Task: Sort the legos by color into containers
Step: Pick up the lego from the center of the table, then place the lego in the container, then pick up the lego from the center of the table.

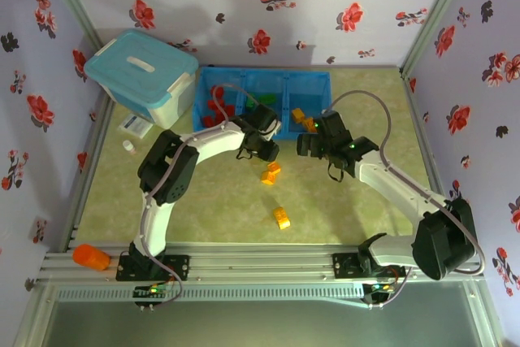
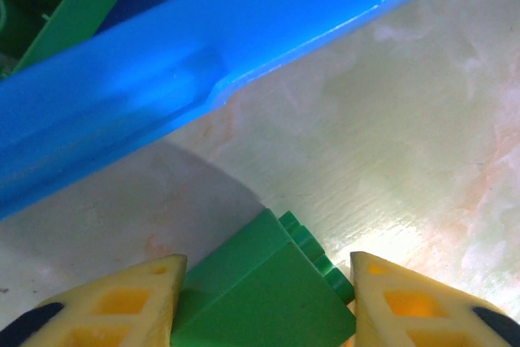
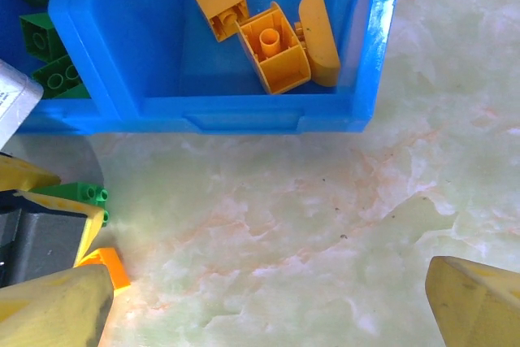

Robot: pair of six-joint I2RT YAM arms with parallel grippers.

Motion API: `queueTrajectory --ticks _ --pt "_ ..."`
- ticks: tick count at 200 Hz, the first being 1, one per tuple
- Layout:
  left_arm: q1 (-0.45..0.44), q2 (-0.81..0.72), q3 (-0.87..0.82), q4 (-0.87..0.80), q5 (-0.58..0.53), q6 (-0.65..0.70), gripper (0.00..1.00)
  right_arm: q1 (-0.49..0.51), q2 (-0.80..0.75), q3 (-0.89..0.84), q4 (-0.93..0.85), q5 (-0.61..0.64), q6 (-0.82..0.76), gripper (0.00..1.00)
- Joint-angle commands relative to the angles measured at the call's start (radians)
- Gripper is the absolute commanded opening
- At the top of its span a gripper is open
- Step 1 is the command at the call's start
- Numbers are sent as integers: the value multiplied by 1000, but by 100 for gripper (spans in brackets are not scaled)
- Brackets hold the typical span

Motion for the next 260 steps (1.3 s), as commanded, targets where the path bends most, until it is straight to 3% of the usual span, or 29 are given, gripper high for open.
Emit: queueTrajectory --ticks 1,49,105,110,119,132,137,177,217,260 --pt "7 -66 19 -71 -26 -14 30 -7 -26 -10 13 -3 13 99" --pt "71 -209 78 -86 -95 -47 30 -7 -21 -25 23 -38 15 99" --pt "204 46 508 -228 -93 -26 32 15 -37 -60 50 -92 48 99" --pt "210 67 540 -238 -93 -21 39 18 -39 -64 50 -96 49 99" --pt "216 98 595 -263 -93 -10 75 23 -43 -71 51 -100 51 99" --pt "216 116 658 -315 -93 -2 86 36 -43 -81 57 -115 46 99" --pt "213 106 661 -323 -93 -1 99 39 -41 -81 57 -119 44 99" --pt "177 -173 361 -203 -116 -30 100 116 30 -65 44 -128 17 99" --pt "147 -557 -151 -48 -149 -126 96 200 211 -4 65 -153 8 99" --pt "87 -850 -504 -33 -169 -208 90 228 386 86 119 -124 38 96"
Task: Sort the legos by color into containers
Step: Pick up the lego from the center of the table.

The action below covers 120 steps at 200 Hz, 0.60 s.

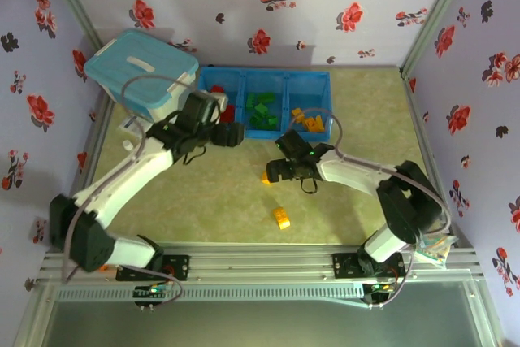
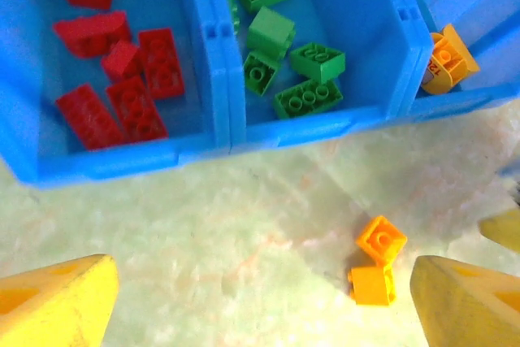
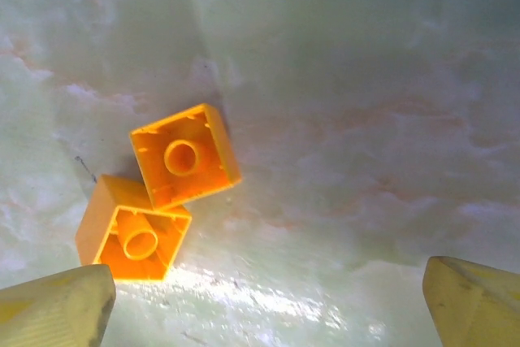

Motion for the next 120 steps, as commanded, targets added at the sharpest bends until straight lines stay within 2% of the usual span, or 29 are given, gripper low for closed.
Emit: queueTrajectory --ticks 1,32,68,78,120 --pt "-35 -81 -140 21 -30 -74 89 8 71 73 42 16 12 96" --pt "-61 -193 -275 12 -31 -136 80 23 174 153 34 8 7 94" --pt "-72 -247 -349 19 -32 -175 76 33 277 223 6 17 18 88" --pt "-75 -251 -357 19 -32 -177 76 35 291 235 -9 28 21 84" --pt "-102 -248 -361 25 -40 -175 71 49 303 249 -56 88 35 55"
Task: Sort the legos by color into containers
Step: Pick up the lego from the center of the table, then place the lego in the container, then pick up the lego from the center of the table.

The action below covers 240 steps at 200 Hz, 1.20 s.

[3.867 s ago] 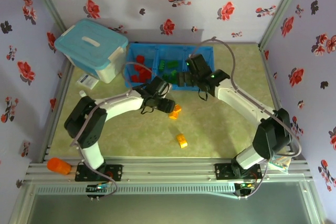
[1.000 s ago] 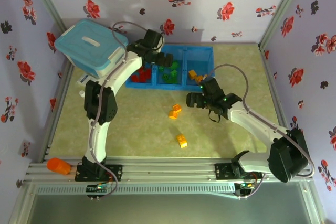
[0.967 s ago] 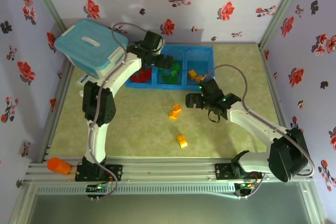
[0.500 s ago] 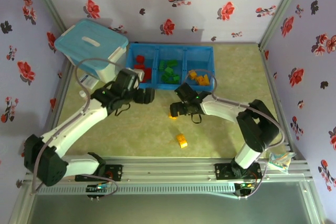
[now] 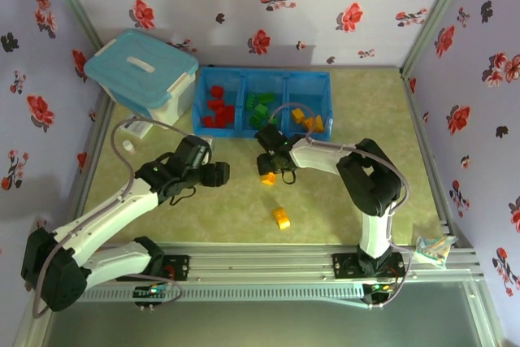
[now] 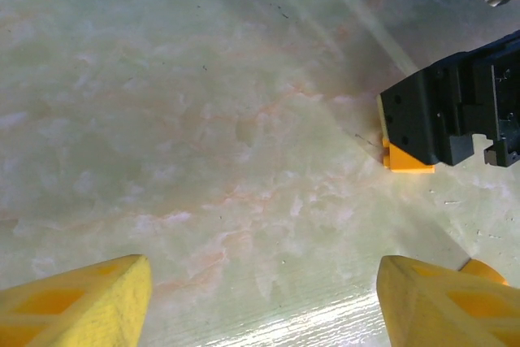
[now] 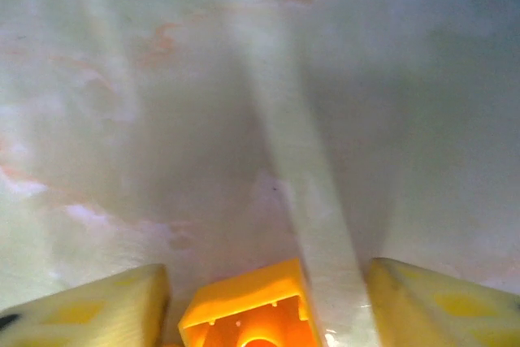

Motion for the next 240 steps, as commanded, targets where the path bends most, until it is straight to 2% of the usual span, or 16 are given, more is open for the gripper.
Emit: queueTrajectory --ticks 1,23,40,79,105,132,160,168,174,183,188,208,240 --pt "-21 -11 -13 26 -23 -19 71 14 17 28 -56 47 15 54" --pt "-45 10 -16 50 -25 -24 70 14 5 40 -68 69 15 41" --pt "-73 49 -8 68 -24 -24 70 14 -35 56 -79 96 7 34" --pt "-146 182 36 125 -21 -6 71 -40 -171 187 -199 198 -70 33" --pt "-172 266 63 188 -9 -5 70 -168 -220 240 -211 202 -120 34" --pt "-187 358 93 236 12 -9 69 -304 -151 322 -196 138 -161 36" --pt "-200 454 145 255 28 5 69 -375 -1 475 -217 85 -200 42" --pt "-202 485 163 257 33 10 69 -391 41 519 -225 82 -203 47" --pt "-204 506 180 258 38 15 69 -403 69 556 -235 78 -204 56" --pt "-206 540 205 254 40 23 69 -420 109 602 -250 80 -206 86" --pt "-206 559 218 251 40 28 69 -425 121 621 -253 84 -207 92" --pt "-206 625 275 239 44 49 69 -424 86 616 -239 69 -210 95" --pt "-207 716 359 207 53 77 68 -403 -109 403 -158 59 -192 95"
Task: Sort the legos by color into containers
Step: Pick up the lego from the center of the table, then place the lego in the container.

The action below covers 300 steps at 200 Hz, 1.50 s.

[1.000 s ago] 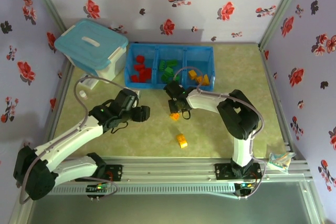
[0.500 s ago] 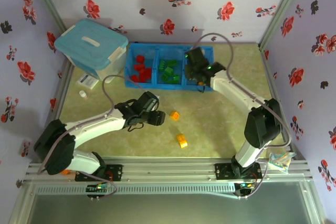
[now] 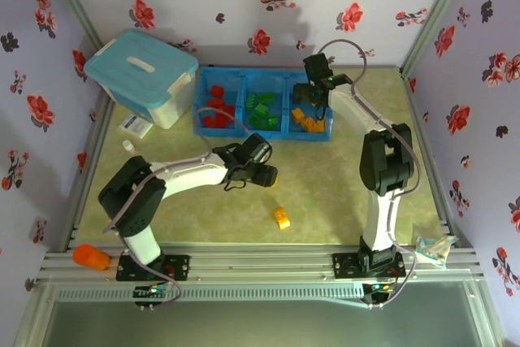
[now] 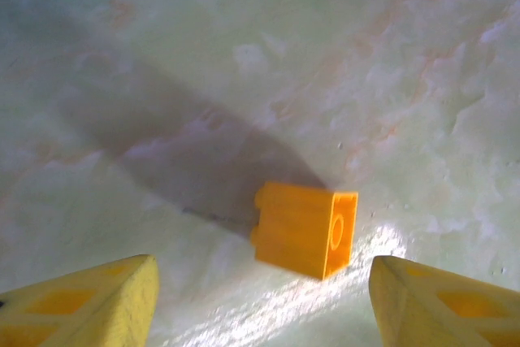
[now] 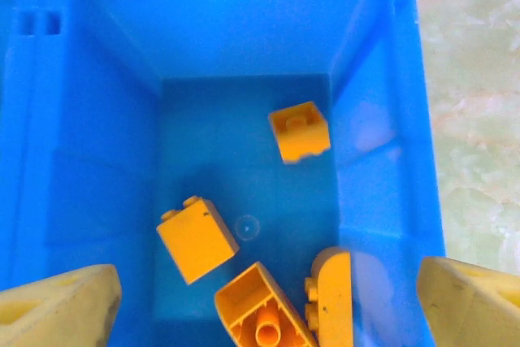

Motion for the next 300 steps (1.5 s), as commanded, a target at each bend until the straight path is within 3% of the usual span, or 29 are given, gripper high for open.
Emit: queueTrajectory --ticks 1,46,81,99,132,158,190,216,244,300 --pt "-8 58 71 -26 15 48 68 18 -185 -121 40 -18 -3 95" --pt "-11 171 164 -110 25 84 62 54 -488 -505 118 -8 57 95" --pt "-23 205 183 -142 46 84 56 56 -637 -699 124 10 104 95" --pt "-33 211 176 -143 47 77 54 56 -686 -764 124 13 121 94" --pt "-33 216 160 -141 20 62 37 56 -742 -828 125 2 147 94" --pt "-26 191 181 -162 -23 67 31 64 -783 -849 116 -38 154 92" --pt "47 132 250 -189 -45 81 28 180 -819 -907 109 -45 180 93" --pt "130 127 381 -218 -31 109 28 298 -830 -978 118 -61 217 93" --pt "164 190 587 -272 -16 169 27 423 -866 -1053 142 -65 264 93" --pt "197 489 1147 -391 40 225 27 594 -867 -1140 229 -46 344 93"
